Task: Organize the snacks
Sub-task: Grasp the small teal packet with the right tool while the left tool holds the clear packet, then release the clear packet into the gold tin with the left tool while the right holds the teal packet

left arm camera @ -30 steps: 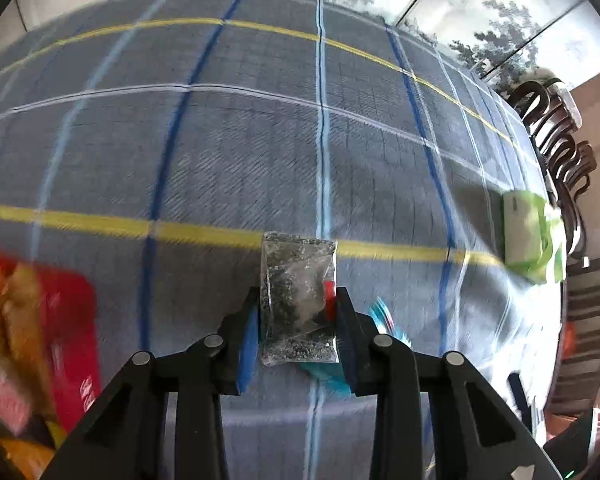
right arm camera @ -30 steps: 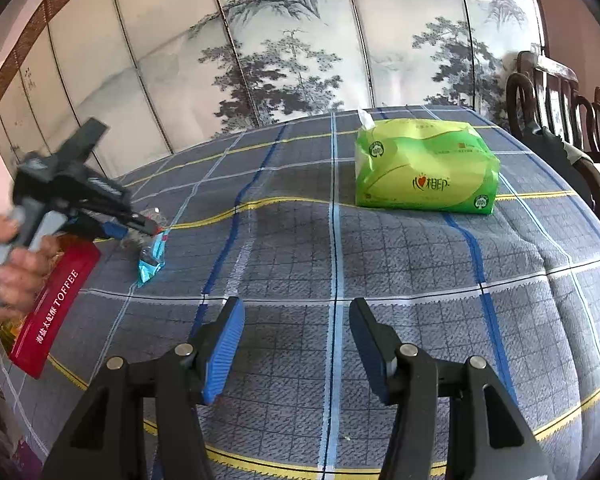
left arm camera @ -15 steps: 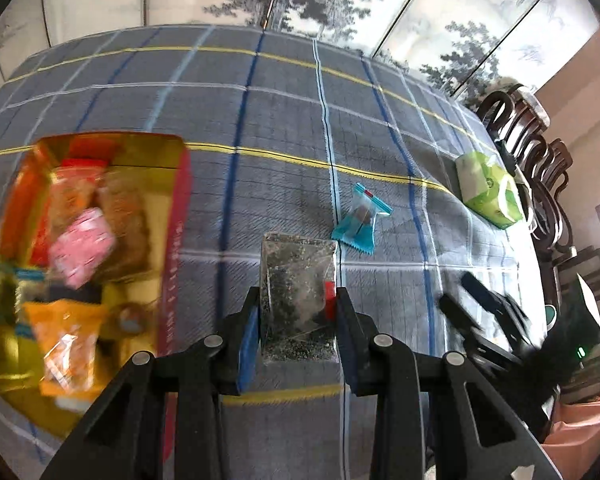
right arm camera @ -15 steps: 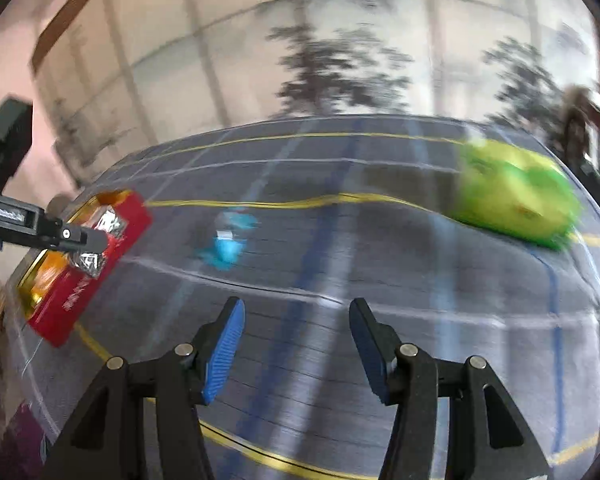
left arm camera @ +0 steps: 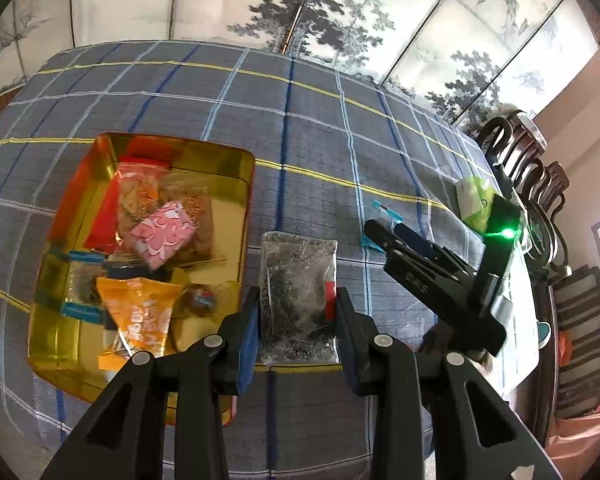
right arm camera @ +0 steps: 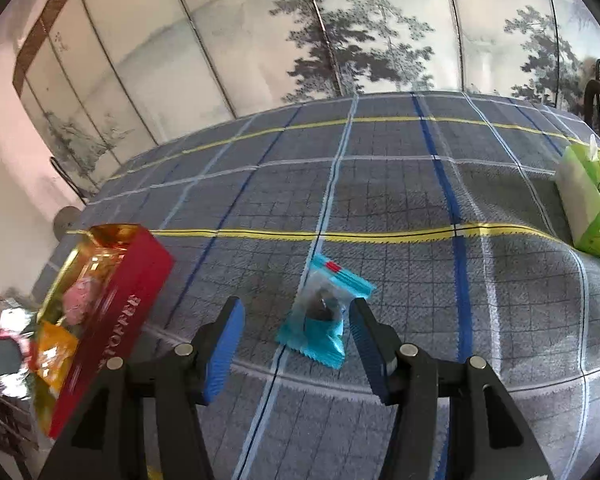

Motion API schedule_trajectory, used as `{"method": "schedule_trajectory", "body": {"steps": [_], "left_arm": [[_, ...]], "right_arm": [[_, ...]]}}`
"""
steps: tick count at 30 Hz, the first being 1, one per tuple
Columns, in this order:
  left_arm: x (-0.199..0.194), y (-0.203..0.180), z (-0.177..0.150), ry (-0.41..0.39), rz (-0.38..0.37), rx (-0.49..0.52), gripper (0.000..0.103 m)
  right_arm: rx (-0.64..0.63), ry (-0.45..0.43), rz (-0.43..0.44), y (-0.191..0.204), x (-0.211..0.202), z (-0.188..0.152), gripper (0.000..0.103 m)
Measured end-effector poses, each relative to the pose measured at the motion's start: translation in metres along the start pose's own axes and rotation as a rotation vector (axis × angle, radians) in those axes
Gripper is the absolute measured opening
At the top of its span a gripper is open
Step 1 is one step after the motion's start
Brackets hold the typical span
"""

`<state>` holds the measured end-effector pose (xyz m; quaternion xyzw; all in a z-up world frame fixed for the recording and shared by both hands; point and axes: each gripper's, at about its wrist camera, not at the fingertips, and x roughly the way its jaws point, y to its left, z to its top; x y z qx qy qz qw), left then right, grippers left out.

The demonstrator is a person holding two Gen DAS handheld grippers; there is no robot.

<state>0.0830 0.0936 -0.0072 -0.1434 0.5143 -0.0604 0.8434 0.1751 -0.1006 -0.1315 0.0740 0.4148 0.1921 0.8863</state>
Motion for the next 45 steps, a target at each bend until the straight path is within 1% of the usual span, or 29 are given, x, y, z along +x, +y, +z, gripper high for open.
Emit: {"method": "schedule_trajectory", "body": {"steps": [2,3,4,8,10,13,16,19,20,21,23,25,31,37,45], "left_arm": [[-0.002,0.002,-0.001,-0.007,-0.001,0.003,0.031],[-0.004,0.003,-0.002,-0.012,0.004,0.003,0.031],[-0.004,0.004,-0.002,-0.016,0.006,0.001,0.031],[-0.009,0.013,-0.003,-0.028,0.014,-0.008,0.031],[-0.012,0.018,-0.003,-0.032,0.013,-0.014,0.031],[-0.02,0.028,-0.006,-0.05,0.022,-0.022,0.031],[-0.027,0.039,-0.01,-0.065,0.041,-0.03,0.031],[-0.033,0.049,-0.013,-0.078,0.063,-0.034,0.031],[-0.034,0.053,-0.013,-0.079,0.069,-0.036,0.031],[-0.035,0.057,-0.014,-0.08,0.073,-0.041,0.031],[-0.037,0.062,-0.016,-0.084,0.077,-0.044,0.031],[-0.038,0.065,-0.018,-0.09,0.086,-0.039,0.031],[-0.036,0.073,-0.017,-0.104,0.094,-0.03,0.031],[-0.033,0.08,-0.013,-0.139,0.147,0.021,0.031],[-0.018,0.1,-0.001,-0.141,0.176,0.009,0.031]], "right_arm": [[-0.004,0.016,-0.016,0.001,0.008,0.0,0.056],[-0.015,0.022,-0.029,0.003,0.011,-0.001,0.045],[-0.038,0.033,-0.048,0.005,0.014,-0.002,0.028],[-0.11,0.012,-0.053,0.011,0.007,-0.007,0.027],[-0.117,-0.003,-0.054,0.006,-0.003,-0.011,0.027],[-0.078,-0.033,-0.089,-0.015,-0.023,-0.017,0.027],[-0.022,-0.07,-0.164,-0.044,-0.047,-0.026,0.027],[0.026,-0.083,-0.222,-0.068,-0.059,-0.036,0.027],[0.051,-0.08,-0.215,-0.074,-0.061,-0.037,0.027],[0.081,-0.098,-0.21,-0.08,-0.067,-0.039,0.027],[0.102,-0.113,-0.206,-0.086,-0.072,-0.042,0.027],[0.104,-0.094,-0.206,-0.087,-0.068,-0.041,0.027],[0.119,-0.098,-0.206,-0.092,-0.069,-0.04,0.027],[0.114,-0.088,-0.214,-0.092,-0.069,-0.042,0.027],[0.11,-0.07,-0.226,-0.09,-0.066,-0.038,0.027]]}}
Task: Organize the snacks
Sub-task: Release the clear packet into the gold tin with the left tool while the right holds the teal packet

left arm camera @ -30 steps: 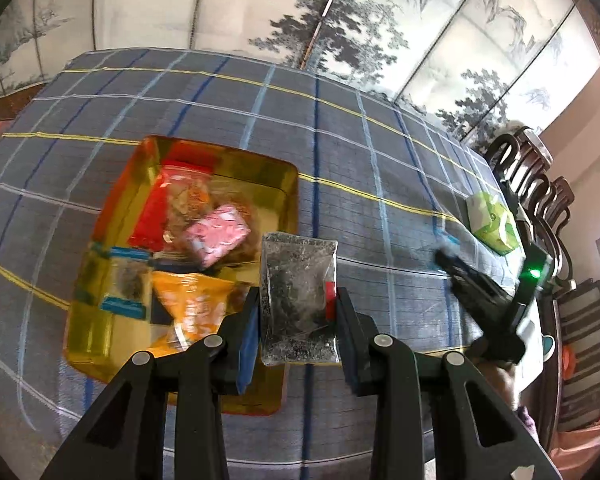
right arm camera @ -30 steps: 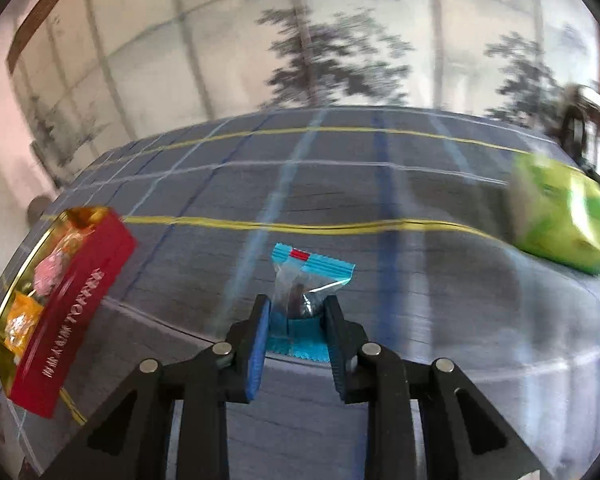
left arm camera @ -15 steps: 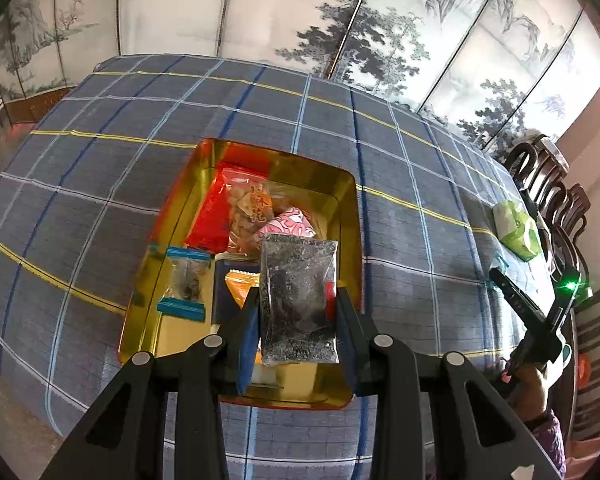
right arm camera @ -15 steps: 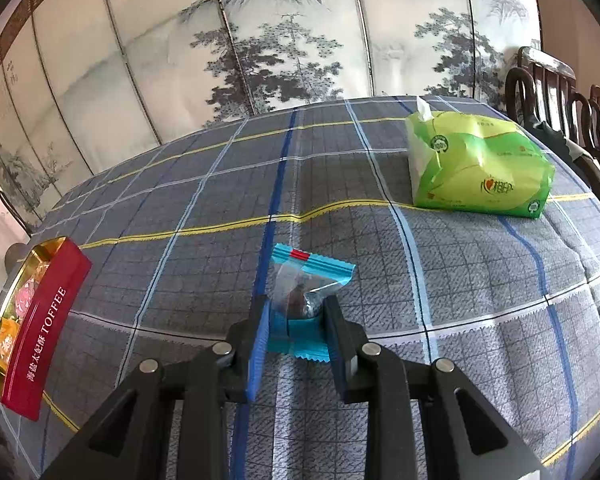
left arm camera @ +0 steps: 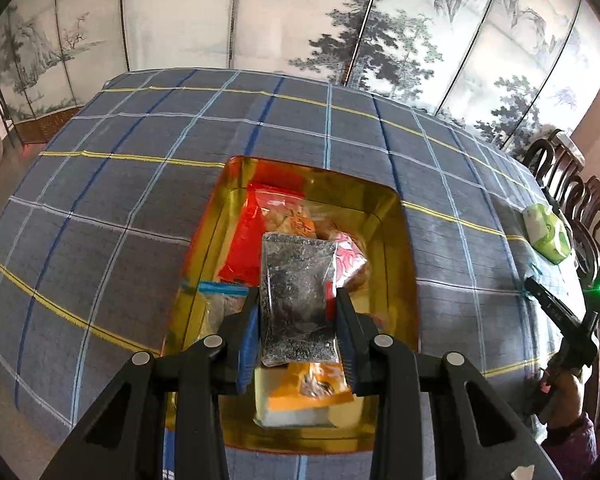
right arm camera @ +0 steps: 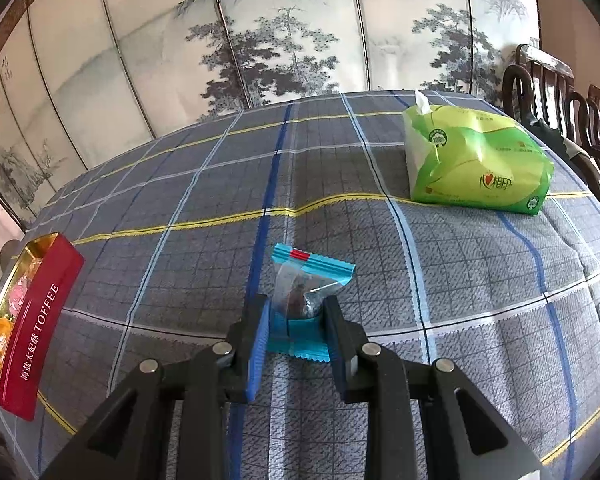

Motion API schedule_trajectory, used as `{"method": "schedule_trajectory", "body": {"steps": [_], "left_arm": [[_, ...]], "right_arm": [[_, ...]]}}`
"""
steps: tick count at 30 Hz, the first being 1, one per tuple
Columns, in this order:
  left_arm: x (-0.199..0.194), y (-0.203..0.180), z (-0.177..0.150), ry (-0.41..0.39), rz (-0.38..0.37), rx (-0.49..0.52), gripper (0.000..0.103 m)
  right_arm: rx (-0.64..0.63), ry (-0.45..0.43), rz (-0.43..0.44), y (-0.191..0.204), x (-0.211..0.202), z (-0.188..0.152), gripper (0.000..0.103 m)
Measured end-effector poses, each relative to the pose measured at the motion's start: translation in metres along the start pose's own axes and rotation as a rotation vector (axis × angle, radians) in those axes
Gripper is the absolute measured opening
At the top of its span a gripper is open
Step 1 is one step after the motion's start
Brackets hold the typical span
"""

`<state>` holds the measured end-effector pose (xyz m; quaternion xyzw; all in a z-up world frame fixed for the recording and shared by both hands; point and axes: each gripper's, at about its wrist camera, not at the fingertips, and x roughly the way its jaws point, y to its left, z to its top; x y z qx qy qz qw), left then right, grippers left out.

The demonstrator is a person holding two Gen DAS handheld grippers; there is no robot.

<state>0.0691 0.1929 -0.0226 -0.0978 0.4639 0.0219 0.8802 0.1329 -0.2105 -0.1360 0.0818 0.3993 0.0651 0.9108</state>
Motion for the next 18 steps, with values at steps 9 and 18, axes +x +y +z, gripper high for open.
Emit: {"method": "schedule_trajectory", "body": {"steps": [9,18], "left_arm": [[0.012,0.006,0.003,-0.025,0.037,0.027,0.031],[0.014,0.007,0.005,-0.071,0.069,0.042,0.029]], "right_arm": [[-0.007,0.008,-0.01,0.002,0.002,0.0,0.027],[-0.008,0.014,-0.012,0.003,0.003,0.0,0.027]]}}
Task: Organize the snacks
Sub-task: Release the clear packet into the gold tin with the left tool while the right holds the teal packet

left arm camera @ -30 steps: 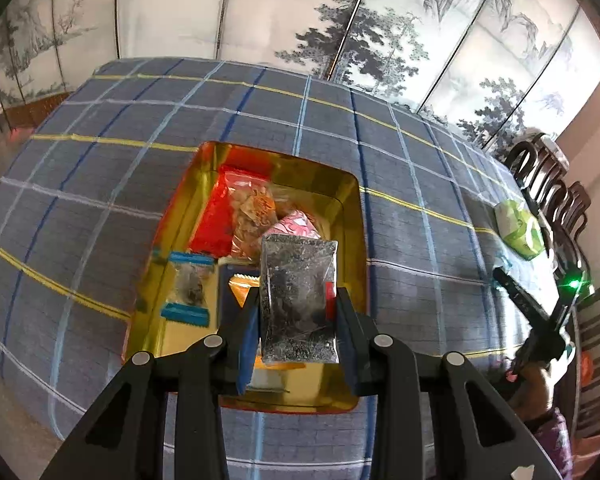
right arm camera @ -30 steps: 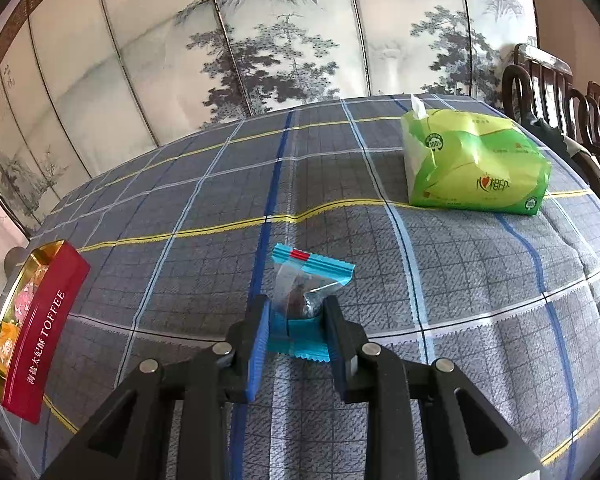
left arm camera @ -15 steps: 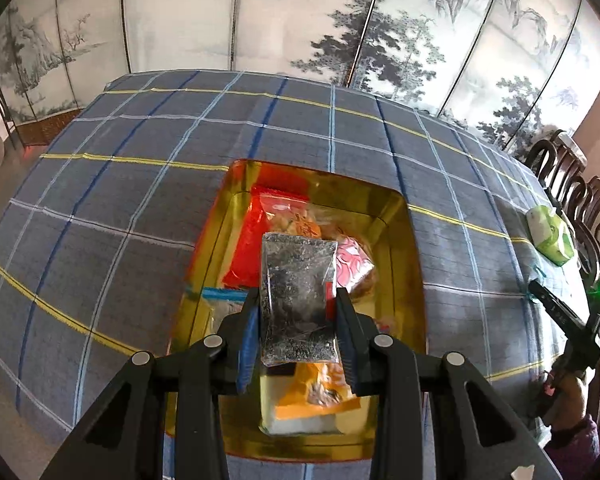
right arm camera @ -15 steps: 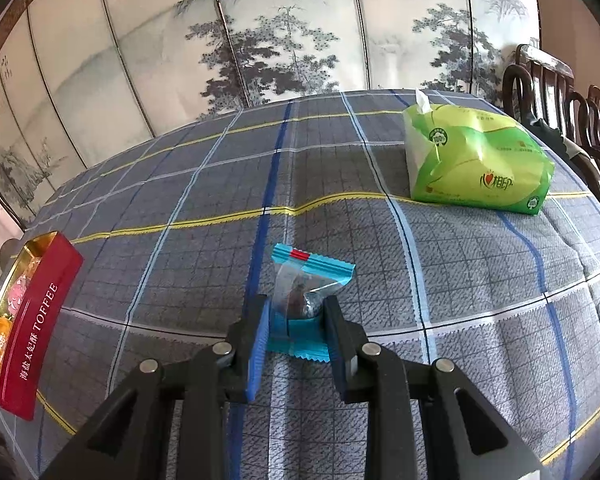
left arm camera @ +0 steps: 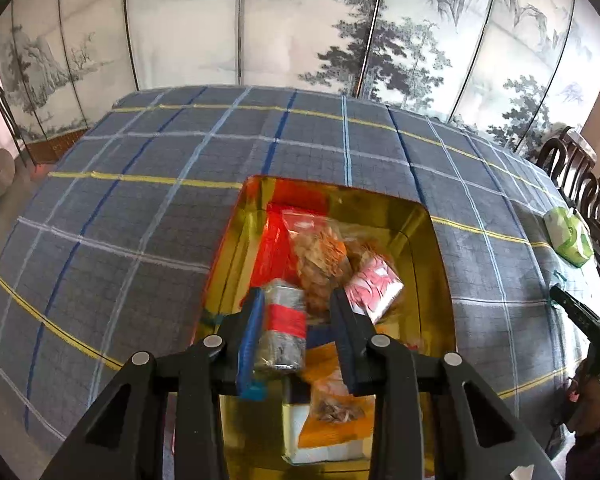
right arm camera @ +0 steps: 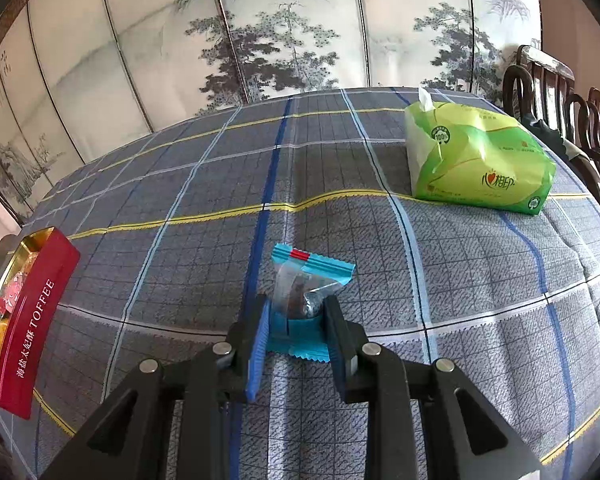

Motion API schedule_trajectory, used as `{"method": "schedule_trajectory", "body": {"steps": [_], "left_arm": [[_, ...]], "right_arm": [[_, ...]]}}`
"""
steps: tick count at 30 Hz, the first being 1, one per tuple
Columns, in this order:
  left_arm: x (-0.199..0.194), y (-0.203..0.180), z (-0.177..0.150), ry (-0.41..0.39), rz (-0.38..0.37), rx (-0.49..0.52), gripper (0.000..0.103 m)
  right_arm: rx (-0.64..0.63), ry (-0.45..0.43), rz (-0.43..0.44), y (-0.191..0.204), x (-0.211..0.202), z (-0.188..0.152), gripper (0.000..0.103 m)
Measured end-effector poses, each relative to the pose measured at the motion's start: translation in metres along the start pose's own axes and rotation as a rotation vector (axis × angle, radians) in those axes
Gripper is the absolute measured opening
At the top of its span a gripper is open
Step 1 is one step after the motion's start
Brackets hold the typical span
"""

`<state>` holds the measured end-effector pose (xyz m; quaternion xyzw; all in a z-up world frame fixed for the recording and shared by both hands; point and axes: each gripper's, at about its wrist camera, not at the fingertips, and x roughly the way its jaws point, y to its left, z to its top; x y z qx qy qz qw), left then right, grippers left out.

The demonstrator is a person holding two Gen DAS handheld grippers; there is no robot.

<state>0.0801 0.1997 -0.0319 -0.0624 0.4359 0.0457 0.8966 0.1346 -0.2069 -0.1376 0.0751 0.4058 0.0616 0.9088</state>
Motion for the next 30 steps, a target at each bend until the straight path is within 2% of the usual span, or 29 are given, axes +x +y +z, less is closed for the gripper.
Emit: {"method": "schedule_trajectory", "body": {"steps": [8,16,27,30], "left_arm": [[-0.006,-0.009,-0.004,-0.021,0.016,0.027,0.031],[-0.009,-0.007,-0.01,-0.024,0.039,0.007,0.036],[-0.019,-0.002,-0.012,-0.066,0.107,0.019,0.051],[-0.02,-0.001,-0.013,-0.069,0.116,0.018,0.052]], "right_arm": [[-0.003,0.002,-0.002,0.0,0.001,-0.001,0.027],[-0.018,0.004,-0.001,0.002,0.002,-0.001,0.027],[-0.064,-0.01,0.029,0.015,-0.002,-0.004,0.027],[-0.08,-0.006,0.045,0.026,-0.002,-0.005,0.027]]}}
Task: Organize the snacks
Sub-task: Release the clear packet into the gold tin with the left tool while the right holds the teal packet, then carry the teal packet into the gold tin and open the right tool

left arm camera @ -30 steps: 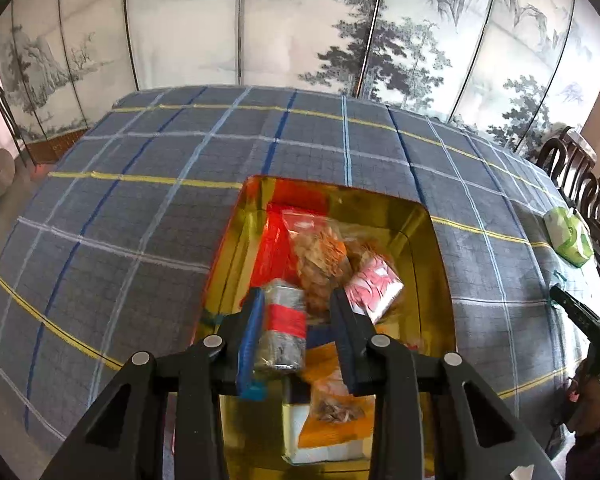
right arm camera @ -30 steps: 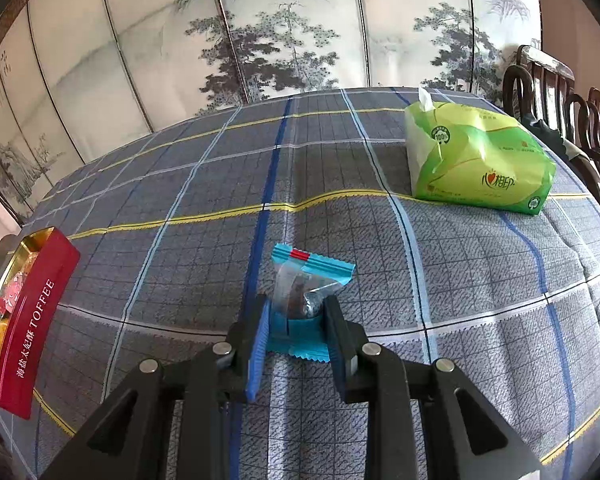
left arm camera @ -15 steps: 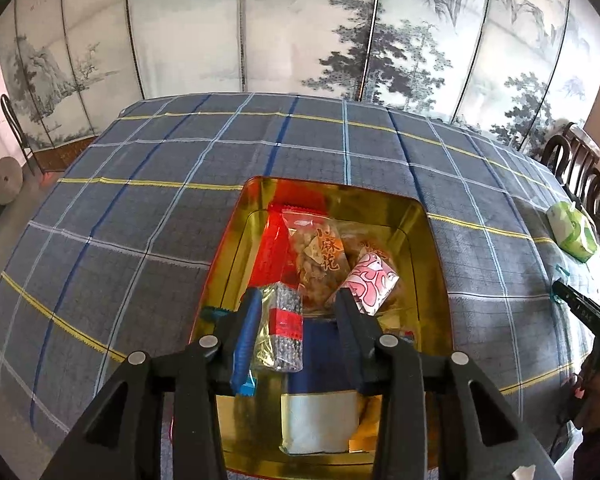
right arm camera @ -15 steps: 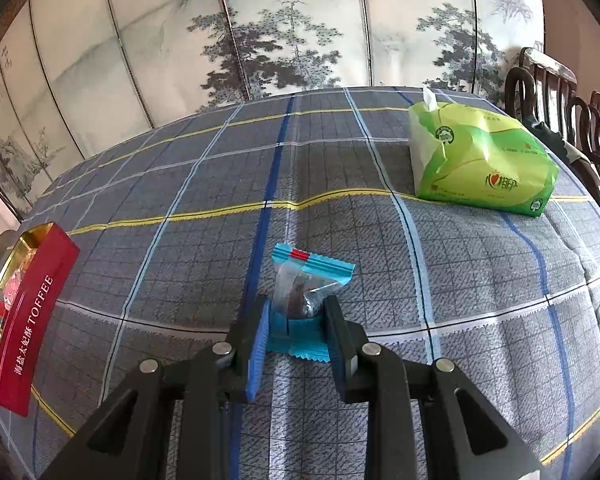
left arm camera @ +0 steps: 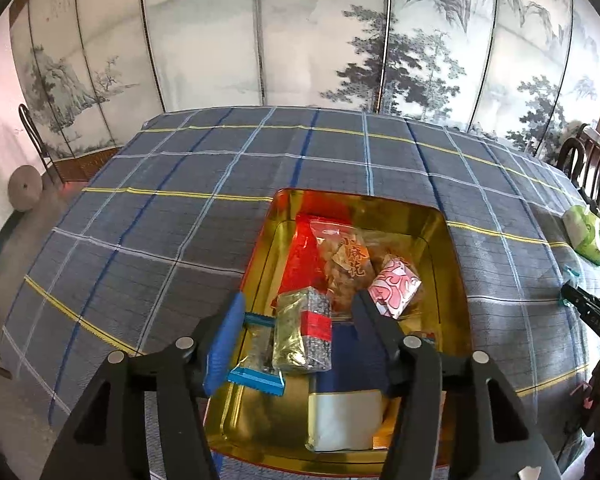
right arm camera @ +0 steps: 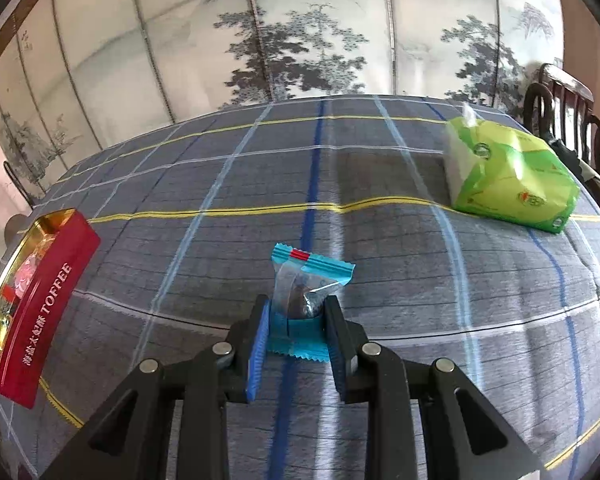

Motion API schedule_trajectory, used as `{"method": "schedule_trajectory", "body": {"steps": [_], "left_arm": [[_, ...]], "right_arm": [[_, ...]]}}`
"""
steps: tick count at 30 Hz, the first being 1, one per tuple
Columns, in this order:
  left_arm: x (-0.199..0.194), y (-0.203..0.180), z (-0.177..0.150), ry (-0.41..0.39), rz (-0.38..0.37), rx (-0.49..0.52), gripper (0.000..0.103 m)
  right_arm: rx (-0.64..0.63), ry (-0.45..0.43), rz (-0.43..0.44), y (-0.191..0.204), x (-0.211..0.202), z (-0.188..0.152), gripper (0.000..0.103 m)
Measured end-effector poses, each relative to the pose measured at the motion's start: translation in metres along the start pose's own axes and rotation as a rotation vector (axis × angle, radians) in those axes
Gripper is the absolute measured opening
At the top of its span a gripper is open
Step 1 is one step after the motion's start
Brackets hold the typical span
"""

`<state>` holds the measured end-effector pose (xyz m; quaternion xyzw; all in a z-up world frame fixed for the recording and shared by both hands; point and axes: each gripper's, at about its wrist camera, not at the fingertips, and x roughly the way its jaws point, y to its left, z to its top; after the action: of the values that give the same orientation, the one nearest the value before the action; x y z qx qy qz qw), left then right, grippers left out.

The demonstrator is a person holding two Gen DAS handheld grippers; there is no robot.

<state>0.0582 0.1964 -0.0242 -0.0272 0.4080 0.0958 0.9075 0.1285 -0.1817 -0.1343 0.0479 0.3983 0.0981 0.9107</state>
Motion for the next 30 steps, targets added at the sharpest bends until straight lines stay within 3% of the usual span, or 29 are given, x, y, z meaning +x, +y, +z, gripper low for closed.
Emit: {"method": "schedule_trajectory", "body": {"steps": [13,15,20,30], "left_arm": [[0.0,0.008,-0.008,-0.009,0.027,0.004,0.056],[-0.001,0.01,-0.009,-0.024,0.044,0.008,0.061],[-0.002,0.018,-0.012,-0.056,0.075,0.01,0.064],[0.006,0.045,-0.021,-0.041,0.087,-0.048,0.064]], "right_arm": [[-0.084,-0.031,0.09,0.061,-0.02,0.018,0.027],[-0.106,-0.036,0.112,0.076,-0.023,0.02,0.027],[-0.162,-0.047,0.165,0.114,-0.031,0.025,0.027],[-0.265,-0.047,0.281,0.19,-0.036,0.032,0.027]]}}
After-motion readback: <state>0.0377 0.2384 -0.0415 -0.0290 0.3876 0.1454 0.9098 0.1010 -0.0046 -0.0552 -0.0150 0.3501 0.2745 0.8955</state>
